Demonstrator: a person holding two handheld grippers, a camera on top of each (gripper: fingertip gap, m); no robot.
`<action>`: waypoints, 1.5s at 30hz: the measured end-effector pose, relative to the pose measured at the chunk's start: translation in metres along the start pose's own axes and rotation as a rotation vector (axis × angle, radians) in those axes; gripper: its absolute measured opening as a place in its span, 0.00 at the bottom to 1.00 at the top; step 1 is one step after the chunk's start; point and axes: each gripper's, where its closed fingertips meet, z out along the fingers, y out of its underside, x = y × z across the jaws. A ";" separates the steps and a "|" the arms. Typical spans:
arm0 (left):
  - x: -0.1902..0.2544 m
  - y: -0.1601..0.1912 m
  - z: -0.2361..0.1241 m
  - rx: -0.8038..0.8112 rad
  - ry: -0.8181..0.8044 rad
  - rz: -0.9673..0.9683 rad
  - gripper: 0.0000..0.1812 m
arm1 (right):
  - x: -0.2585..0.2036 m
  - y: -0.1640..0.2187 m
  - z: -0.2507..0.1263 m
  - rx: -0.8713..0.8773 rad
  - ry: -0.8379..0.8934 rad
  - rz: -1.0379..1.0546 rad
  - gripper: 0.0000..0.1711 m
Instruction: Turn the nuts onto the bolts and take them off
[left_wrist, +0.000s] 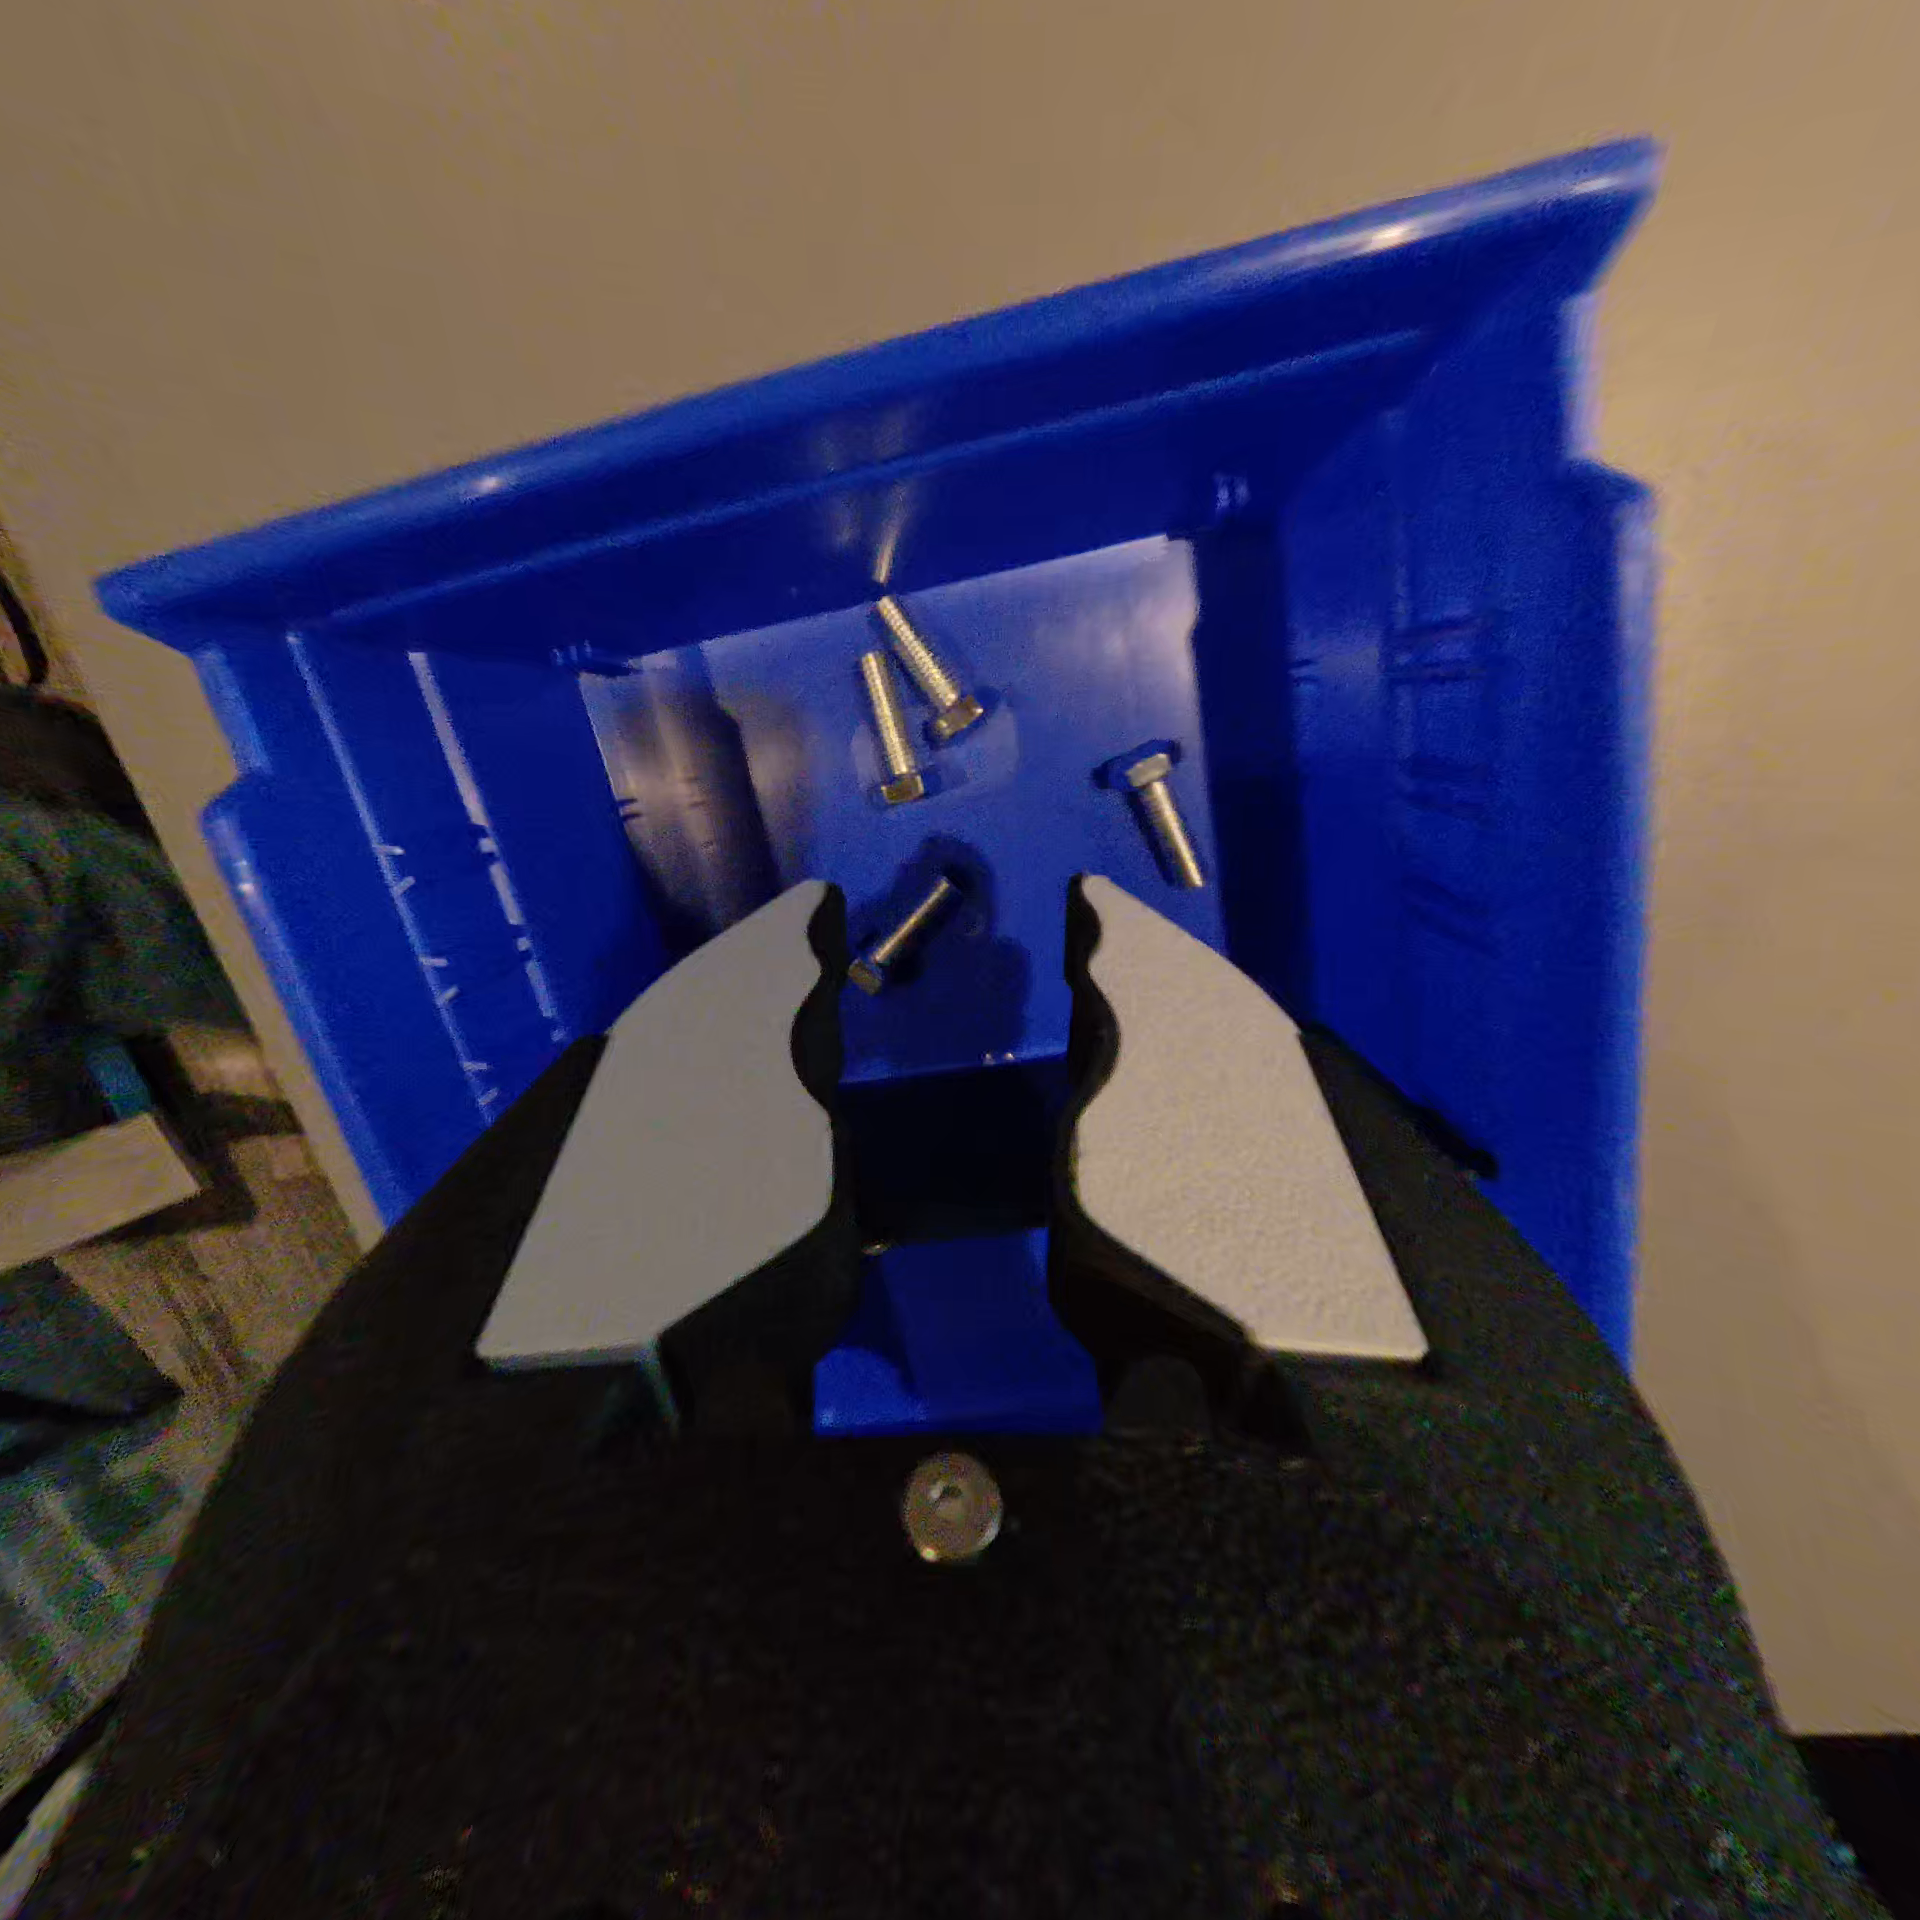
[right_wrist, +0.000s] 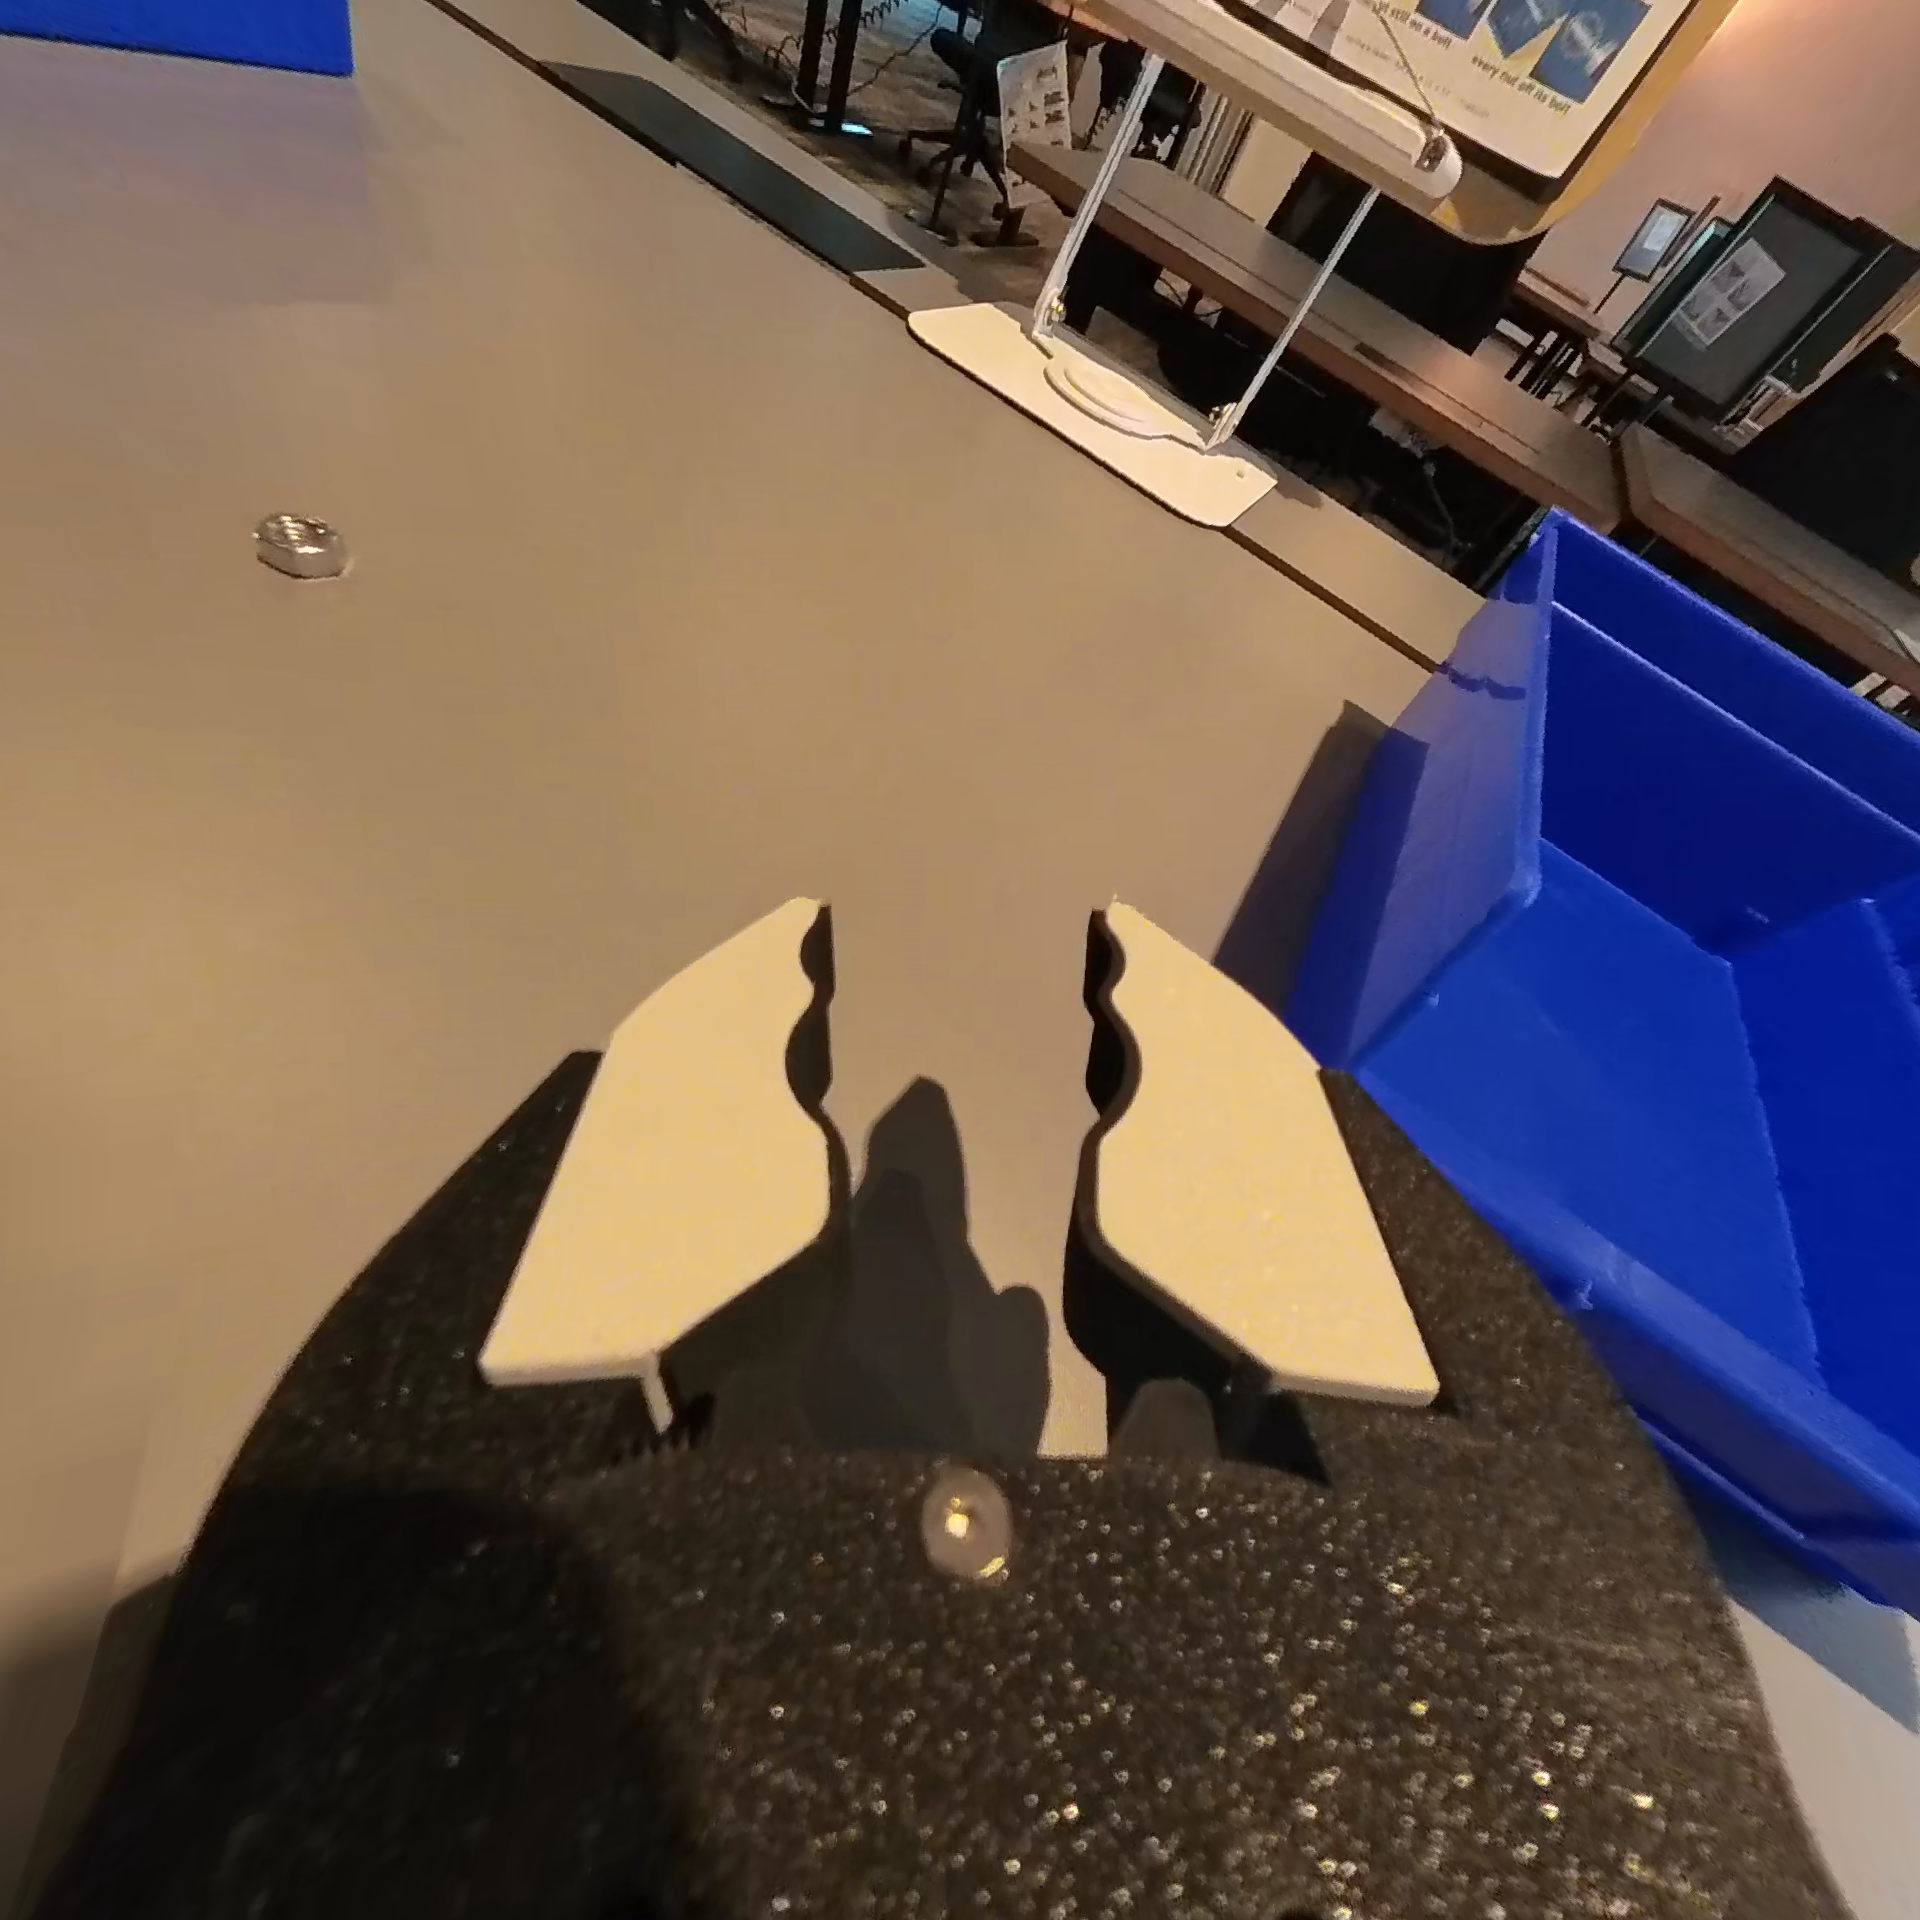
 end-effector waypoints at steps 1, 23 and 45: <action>-0.002 0.001 0.008 -0.013 0.004 -0.014 0.21 | 0.000 0.000 0.000 -0.004 -0.002 0.000 0.27; -0.004 0.004 0.066 -0.172 0.035 -0.019 0.09 | -0.002 0.000 -0.001 0.006 -0.032 0.005 0.27; 0.480 0.126 -0.079 0.310 0.853 0.884 0.09 | -0.026 -0.007 -0.008 0.073 -0.171 -0.087 0.26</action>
